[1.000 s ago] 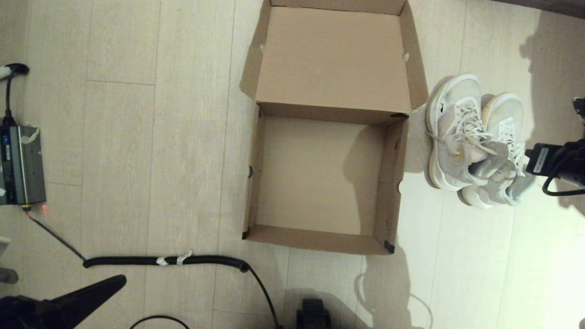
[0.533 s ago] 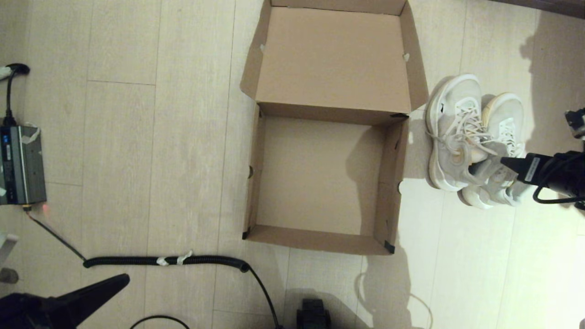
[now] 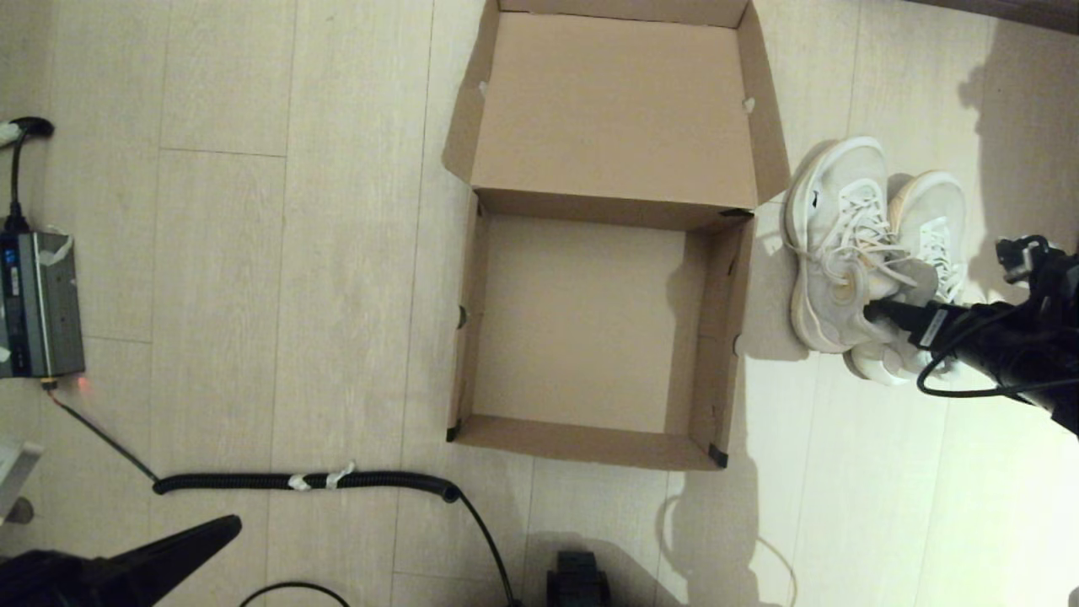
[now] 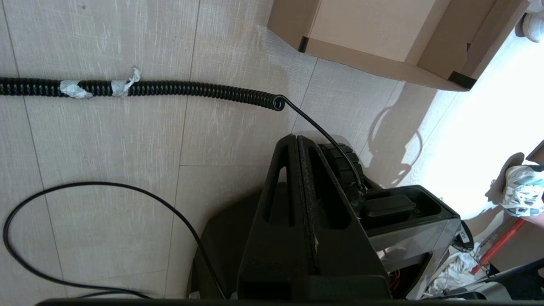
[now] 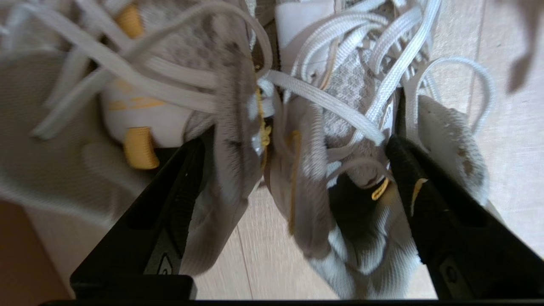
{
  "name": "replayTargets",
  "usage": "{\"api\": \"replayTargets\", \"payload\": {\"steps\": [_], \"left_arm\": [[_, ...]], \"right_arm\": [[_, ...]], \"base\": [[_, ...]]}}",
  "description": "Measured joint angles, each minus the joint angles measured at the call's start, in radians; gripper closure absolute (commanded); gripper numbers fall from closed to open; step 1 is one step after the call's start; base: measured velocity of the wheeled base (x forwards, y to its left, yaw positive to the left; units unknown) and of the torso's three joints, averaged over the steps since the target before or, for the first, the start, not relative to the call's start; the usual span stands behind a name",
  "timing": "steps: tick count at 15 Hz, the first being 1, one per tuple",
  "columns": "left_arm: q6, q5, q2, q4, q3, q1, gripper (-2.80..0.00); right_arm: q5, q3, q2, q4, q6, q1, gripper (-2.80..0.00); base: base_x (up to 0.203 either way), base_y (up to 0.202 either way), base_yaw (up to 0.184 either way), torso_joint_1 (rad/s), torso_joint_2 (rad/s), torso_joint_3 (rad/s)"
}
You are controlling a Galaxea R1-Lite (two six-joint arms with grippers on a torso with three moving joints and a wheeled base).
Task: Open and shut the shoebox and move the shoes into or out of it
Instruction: Put the shoes into the shoe box
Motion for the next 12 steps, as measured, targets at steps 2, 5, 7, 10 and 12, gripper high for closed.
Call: {"api": "replayTargets", "payload": {"steps": [2,5,7,10,12], "left_arm": [[0.000,0.002,-0.001,0.002,0.000,0.000,0.00],[0.000,0.002,-0.003,0.003,0.013,0.000,0.00],[0.000,0.003,-0.002,0.002,0.018,0.000,0.00],[0.000,0.004,-0.002,0.003,0.023,0.000,0.00],[0.000,0.004,-0.001,0.003,0.023,0.000,0.00]], "right_arm": [[0.000,0.002,0.055,-0.077,0.026,0.001,-2.80],[0.002,0.000,0.104,-0.093,0.028,0.005,-2.80],[0.002,-0.010,0.135,-0.099,0.024,0.005,-2.80],[0.001,-0.044,0.172,-0.108,0.021,0.008,0.00],[0.000,-0.066,0.186,-0.108,0.019,0.009,0.00]], "base": [[0.000,0.000,0.000,0.000,0.00,0.000],[0.000,0.000,0.000,0.000,0.00,0.000],[0.000,0.000,0.000,0.000,0.00,0.000],[0.000,0.000,0.000,0.000,0.00,0.000],[0.000,0.000,0.000,0.000,0.00,0.000]]}}
